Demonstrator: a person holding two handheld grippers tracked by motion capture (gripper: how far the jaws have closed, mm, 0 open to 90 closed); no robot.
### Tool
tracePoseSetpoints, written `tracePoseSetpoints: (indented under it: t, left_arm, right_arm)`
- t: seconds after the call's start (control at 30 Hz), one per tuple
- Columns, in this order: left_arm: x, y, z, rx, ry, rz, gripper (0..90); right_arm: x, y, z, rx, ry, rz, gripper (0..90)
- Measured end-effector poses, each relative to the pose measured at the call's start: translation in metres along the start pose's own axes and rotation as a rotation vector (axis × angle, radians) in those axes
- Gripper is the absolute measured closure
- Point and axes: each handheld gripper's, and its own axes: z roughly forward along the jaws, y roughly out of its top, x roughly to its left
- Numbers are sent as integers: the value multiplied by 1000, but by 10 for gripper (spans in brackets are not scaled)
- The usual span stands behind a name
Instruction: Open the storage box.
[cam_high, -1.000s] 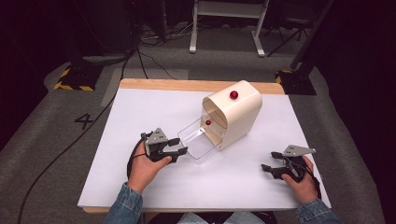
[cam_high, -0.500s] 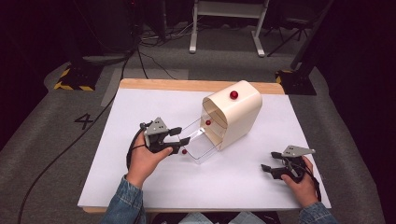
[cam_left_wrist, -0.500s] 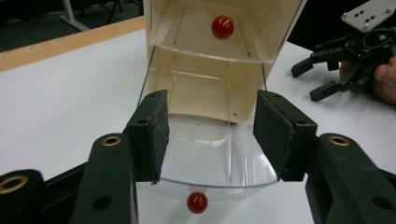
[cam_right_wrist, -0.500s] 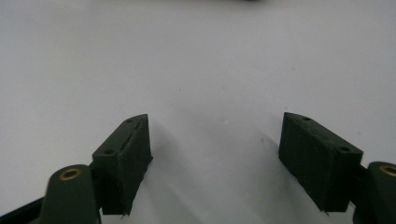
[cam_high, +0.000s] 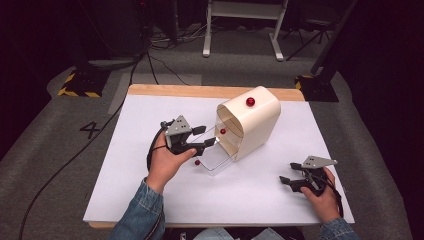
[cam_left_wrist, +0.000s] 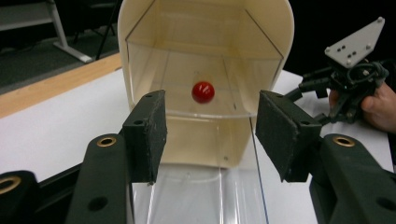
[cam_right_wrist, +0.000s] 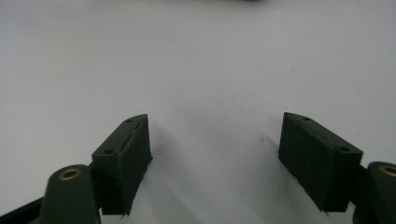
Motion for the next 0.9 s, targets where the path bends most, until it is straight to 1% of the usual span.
tracePoseSetpoints:
  t: [0.1,0.17,0.27,0.4,0.43,0.5,0.6,0.67,0.77,0.87,0.9]
  left_arm:
    - [3,0,5,-15,-7,-5,454]
    - [7,-2,13,-35,-8,-7,454]
    - [8,-4,20,-26,-15,-12,449]
    - [8,-6,28,-13,-17,6,442]
    - [7,-7,30,-12,-20,3,440]
    - [5,-8,34,-12,-21,15,437]
    - [5,-9,38,-14,-22,13,438]
    - [3,-9,43,-21,-15,22,438]
    - [2,-9,48,-23,-22,27,440]
    - [1,-10,53,-28,-31,25,474]
    - [0,-10,54,-20,-22,21,482]
  right_arm:
    - [0,0,0,0,0,0,254]
    - [0,0,0,0,-1,-1,254]
    - [0,0,0,0,-1,-1,254]
    - [0,0,0,0,-1,-1,254]
    - [0,0,0,0,-1,-1,254]
    - [0,0,0,1,-1,-1,254]
    - [0,0,0,0,-1,-1,254]
    - [0,0,0,1,-1,-1,253]
    - [0,0,0,0,-1,-1,254]
    - [0,0,0,0,-2,-1,253]
    - [0,0,0,0,-2,-2,254]
